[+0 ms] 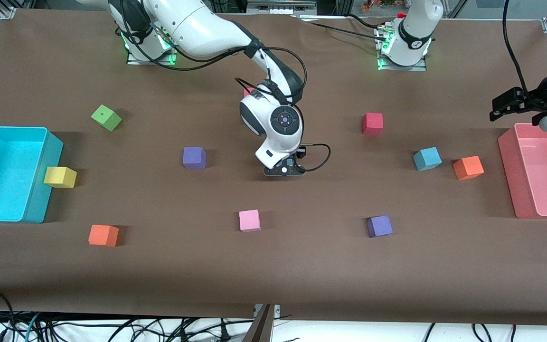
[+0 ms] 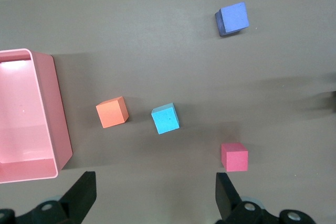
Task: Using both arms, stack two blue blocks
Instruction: 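Lift the light blue cube with the right gripper toward the table middle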
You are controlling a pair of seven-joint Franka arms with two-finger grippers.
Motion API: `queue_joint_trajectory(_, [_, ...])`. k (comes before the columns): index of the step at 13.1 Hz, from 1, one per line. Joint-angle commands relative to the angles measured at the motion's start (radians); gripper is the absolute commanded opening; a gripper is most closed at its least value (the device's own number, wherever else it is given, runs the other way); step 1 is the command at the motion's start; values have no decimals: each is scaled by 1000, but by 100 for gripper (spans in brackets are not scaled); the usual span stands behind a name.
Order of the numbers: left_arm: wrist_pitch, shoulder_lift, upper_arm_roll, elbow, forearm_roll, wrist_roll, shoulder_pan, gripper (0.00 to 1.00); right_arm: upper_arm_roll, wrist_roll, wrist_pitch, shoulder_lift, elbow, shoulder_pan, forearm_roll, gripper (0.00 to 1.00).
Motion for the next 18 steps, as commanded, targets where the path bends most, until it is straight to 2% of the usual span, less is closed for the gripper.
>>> queue_joint_trajectory(1, [-21,6,-3,21,18,18,3,100,-7,75,-3,29,40,6,13,9])
queue_joint_trajectory(2, [-24,6,-3,21,16,19,3,100,-7,79,-3,29,40,6,13,33])
queue_joint_trajectory(3, [-26,6,-3,20,16,18,3,100,-7,77,-3,29,40,6,13,46])
queue_joint_trajectory(7, [-27,17,-3,21,16,19,3,100,-7,73,15,35,38,3,13,73])
queue_joint_trajectory(10, [-27,19,-7,20,16,19,-1,100,-7,60,21,38,38,1,13,84])
queue_joint_trajectory(12, [-24,31,-7,24,13,19,-2,100,-7,31,24,38,38,-2,13,97])
queue_joint_trajectory(16, [0,45,-9,12,6,19,-2,100,-4,13,24,29,41,-15,39,98])
queue_joint_trajectory(18, [86,46,-7,-43,4,21,4,100,1,-19,23,20,43,-35,53,99])
